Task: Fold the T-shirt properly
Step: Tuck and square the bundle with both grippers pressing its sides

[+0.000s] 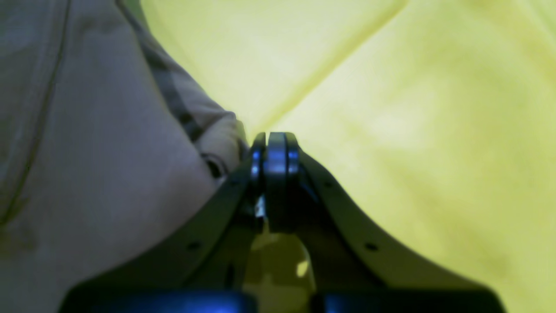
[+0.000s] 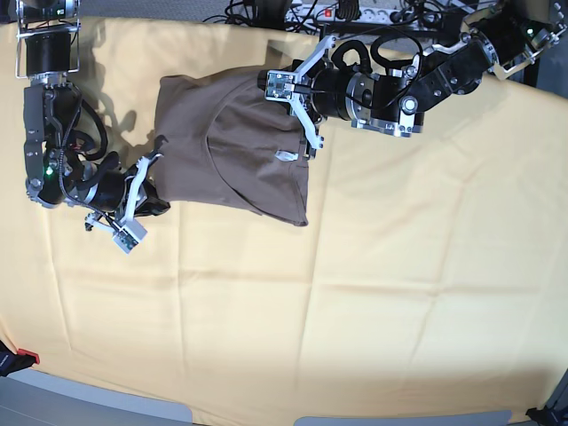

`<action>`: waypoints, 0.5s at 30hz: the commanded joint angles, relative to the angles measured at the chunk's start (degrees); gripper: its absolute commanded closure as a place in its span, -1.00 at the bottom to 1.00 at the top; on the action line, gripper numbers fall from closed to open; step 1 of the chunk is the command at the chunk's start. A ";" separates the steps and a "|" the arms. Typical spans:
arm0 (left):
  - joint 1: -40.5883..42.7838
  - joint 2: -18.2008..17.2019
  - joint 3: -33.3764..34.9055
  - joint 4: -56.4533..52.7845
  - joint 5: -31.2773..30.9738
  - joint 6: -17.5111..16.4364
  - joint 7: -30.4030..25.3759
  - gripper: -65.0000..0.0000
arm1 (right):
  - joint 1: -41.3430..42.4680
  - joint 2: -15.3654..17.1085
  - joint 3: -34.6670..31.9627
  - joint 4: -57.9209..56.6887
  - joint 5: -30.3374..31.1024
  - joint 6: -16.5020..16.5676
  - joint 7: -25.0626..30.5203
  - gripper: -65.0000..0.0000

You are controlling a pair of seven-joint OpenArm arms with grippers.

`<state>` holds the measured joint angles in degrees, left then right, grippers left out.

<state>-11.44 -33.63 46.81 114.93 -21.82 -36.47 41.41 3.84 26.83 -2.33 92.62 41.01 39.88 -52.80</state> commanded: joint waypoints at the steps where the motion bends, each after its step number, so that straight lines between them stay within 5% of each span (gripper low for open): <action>1: -0.79 0.55 -0.42 0.00 -0.70 0.31 -1.55 1.00 | 1.57 0.81 -0.39 0.92 1.11 0.12 0.26 1.00; 5: -0.81 3.80 -0.42 -4.92 0.61 0.37 -1.55 1.00 | 1.73 0.87 -3.37 0.92 0.87 0.12 -0.48 1.00; 8: -1.09 5.86 -0.44 -7.23 7.13 4.48 -1.53 1.00 | 1.70 0.96 -4.24 1.07 0.72 0.12 -1.55 1.00; 15: -5.49 5.70 -0.44 -9.18 11.54 8.94 -2.25 1.00 | 0.44 3.21 -4.22 1.90 3.52 0.12 -2.78 1.00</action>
<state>-15.81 -27.77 46.81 104.99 -10.11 -28.14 40.47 3.42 29.26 -6.98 93.43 43.53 39.86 -56.23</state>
